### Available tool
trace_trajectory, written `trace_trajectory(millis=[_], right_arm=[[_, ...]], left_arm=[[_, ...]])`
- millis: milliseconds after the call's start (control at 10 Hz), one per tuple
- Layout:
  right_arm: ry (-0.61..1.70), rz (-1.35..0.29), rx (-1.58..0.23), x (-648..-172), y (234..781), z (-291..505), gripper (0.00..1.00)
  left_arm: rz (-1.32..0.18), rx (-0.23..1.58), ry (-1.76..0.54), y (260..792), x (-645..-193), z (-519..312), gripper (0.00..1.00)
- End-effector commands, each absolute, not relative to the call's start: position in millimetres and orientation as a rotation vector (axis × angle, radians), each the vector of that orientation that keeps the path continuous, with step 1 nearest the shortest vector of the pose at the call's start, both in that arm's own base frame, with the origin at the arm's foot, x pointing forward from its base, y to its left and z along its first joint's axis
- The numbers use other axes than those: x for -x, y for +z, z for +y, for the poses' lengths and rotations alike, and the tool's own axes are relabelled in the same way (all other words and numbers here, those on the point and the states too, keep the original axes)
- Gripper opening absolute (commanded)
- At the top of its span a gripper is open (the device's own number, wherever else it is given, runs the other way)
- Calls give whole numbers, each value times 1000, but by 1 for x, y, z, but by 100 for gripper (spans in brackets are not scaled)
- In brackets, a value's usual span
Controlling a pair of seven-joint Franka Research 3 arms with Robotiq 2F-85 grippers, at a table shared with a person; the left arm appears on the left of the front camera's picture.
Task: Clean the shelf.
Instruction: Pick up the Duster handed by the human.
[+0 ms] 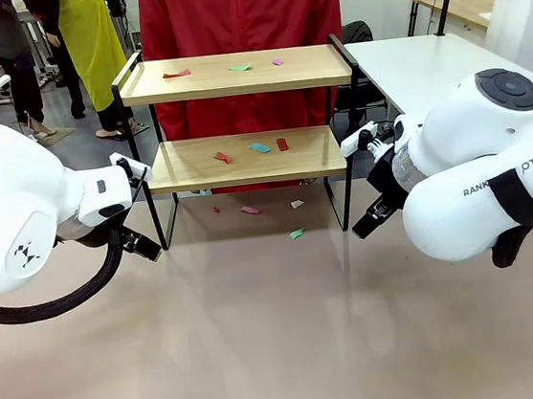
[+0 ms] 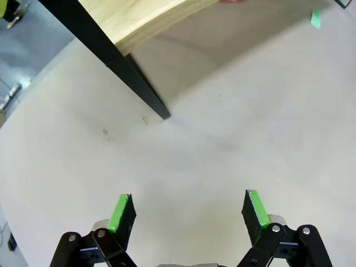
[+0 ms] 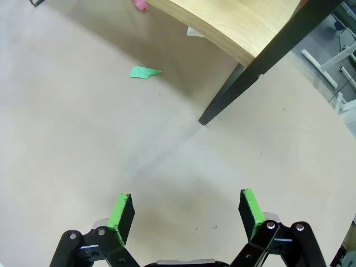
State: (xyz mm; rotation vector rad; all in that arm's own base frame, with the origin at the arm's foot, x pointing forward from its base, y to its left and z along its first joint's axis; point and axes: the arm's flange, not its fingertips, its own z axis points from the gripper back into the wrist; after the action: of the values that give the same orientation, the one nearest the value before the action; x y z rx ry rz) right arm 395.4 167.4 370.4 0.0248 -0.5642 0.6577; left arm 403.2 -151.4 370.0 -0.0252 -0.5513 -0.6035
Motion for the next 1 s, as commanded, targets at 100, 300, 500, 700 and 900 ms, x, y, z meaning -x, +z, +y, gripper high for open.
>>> trace_trajectory(millis=[100,300,500,700,900], right_arm=[[658,-564,-25,-395,370,167,100],[620,-596,-79,-407,410,143,100],[595,-657,-154,-406,450,96,100],[607,-749,-281,-401,478,43,100],[735,-899,-416,-399,495,-14,100]], left_arm=[[-599,172,-647,389,-404,-150,100],[-615,277,-643,422,-403,-124,100],[-582,373,-708,460,-409,-87,100],[-558,409,-801,482,-411,-51,100],[-560,513,-1079,489,-424,-2,100]])
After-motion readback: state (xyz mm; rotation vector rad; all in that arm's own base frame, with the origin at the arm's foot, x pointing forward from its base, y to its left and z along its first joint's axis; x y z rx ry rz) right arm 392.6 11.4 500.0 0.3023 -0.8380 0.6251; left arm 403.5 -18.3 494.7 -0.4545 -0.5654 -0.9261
